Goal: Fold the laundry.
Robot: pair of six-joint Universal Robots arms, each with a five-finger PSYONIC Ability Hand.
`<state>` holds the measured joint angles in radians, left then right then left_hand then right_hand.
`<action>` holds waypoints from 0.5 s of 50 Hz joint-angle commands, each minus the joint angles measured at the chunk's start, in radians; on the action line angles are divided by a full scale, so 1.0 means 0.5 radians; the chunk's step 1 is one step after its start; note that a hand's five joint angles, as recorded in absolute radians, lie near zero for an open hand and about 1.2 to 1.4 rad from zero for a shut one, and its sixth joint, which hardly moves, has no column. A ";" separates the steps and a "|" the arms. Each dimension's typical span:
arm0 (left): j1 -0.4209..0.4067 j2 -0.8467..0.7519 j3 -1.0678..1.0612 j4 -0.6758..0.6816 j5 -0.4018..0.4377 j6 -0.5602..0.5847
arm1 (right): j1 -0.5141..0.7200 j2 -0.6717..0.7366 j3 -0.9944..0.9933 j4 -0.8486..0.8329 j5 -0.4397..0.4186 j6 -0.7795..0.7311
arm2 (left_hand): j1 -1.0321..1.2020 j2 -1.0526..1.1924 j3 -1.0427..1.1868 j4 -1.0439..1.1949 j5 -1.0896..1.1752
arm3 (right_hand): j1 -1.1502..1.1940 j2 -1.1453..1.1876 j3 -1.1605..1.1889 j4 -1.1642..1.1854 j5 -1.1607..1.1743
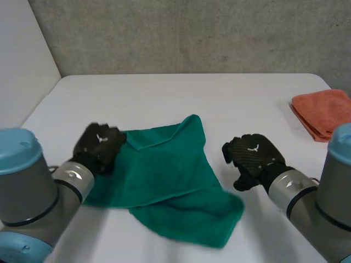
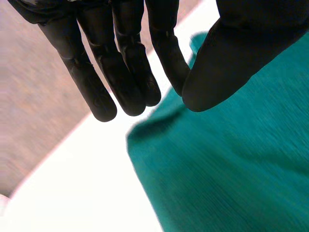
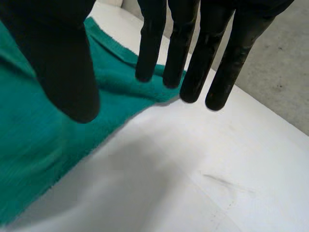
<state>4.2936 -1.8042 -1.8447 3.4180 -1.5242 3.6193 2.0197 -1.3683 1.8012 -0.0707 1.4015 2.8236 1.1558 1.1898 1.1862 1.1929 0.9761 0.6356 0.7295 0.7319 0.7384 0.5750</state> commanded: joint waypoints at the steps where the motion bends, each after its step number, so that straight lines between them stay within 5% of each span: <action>1: -0.037 0.197 -0.026 -0.065 0.011 -0.105 | -0.137 -0.049 -0.074 0.368 -0.121 0.081 | -0.698 -0.766 -0.759 -0.772 -0.687 | 0.214 0.026 0.021 0.008 -0.014; 3: -0.067 0.191 -0.053 -0.120 0.011 -0.130 | -0.143 -0.046 -0.053 0.359 -0.177 0.081 | -1.786 -1.854 -1.847 -1.860 -1.776 | 0.226 0.038 0.033 0.020 -0.002; 4: -0.095 0.185 -0.096 -0.172 0.017 -0.154 | -0.143 -0.046 -0.047 0.353 -0.189 0.081 | -1.948 -2.015 -2.008 -2.022 -1.937 | 0.226 0.038 0.033 0.020 -0.002; 25: -0.034 -0.027 -0.299 -0.050 0.094 -0.152 | -0.109 -0.052 0.125 0.227 -0.192 0.059 | -1.515 -1.583 -1.576 -1.589 -1.504 | 0.202 0.015 0.010 -0.003 -0.026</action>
<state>4.2823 -1.7563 -2.0085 3.3393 -1.5046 3.5432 1.9617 -1.3960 1.8289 0.0754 1.3003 2.8601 0.2903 0.2895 0.2868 0.2911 0.1182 0.5838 0.6755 0.6671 0.6677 0.4982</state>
